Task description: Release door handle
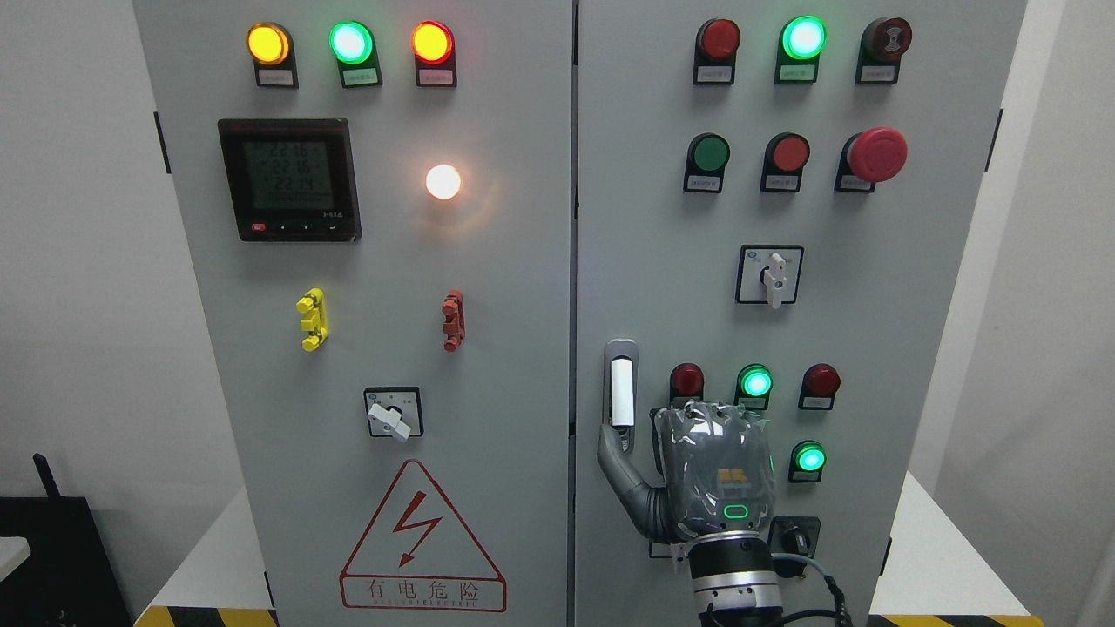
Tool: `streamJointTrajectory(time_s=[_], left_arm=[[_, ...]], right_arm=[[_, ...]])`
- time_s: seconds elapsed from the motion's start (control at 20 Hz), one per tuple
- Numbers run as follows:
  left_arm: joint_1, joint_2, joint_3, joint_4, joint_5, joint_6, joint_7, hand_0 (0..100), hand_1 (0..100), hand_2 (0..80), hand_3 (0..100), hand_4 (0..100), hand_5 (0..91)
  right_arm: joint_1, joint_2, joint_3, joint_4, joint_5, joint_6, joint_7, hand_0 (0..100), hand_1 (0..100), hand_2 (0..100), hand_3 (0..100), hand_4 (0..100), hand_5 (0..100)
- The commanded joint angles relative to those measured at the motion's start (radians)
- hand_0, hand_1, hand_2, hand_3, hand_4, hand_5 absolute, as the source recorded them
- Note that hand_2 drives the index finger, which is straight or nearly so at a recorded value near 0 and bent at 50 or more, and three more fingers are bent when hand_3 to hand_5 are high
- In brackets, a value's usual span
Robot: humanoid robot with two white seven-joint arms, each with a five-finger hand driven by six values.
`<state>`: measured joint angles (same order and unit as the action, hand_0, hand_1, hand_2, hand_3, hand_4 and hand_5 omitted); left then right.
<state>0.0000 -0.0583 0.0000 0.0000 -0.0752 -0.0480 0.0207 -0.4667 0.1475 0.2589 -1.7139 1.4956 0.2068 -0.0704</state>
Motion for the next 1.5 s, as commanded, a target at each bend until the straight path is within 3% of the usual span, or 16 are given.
streamJointTrajectory(time_s=[0.0, 1.45], left_arm=[[-0.003, 0.000, 0.002, 0.009, 0.000, 0.000, -0.001, 12, 39, 0.0, 0, 0, 0.0], [-0.003, 0.000, 0.002, 0.009, 0.000, 0.000, -0.001, 12, 39, 0.0, 0, 0, 0.0]], right_arm=[[-0.001, 0.000, -0.001, 0.000, 0.000, 0.000, 0.000, 50, 7, 100, 100, 100, 97], [-0.003, 0.000, -0.003, -0.003, 0.000, 0.014, -0.002, 50, 7, 100, 100, 100, 97]])
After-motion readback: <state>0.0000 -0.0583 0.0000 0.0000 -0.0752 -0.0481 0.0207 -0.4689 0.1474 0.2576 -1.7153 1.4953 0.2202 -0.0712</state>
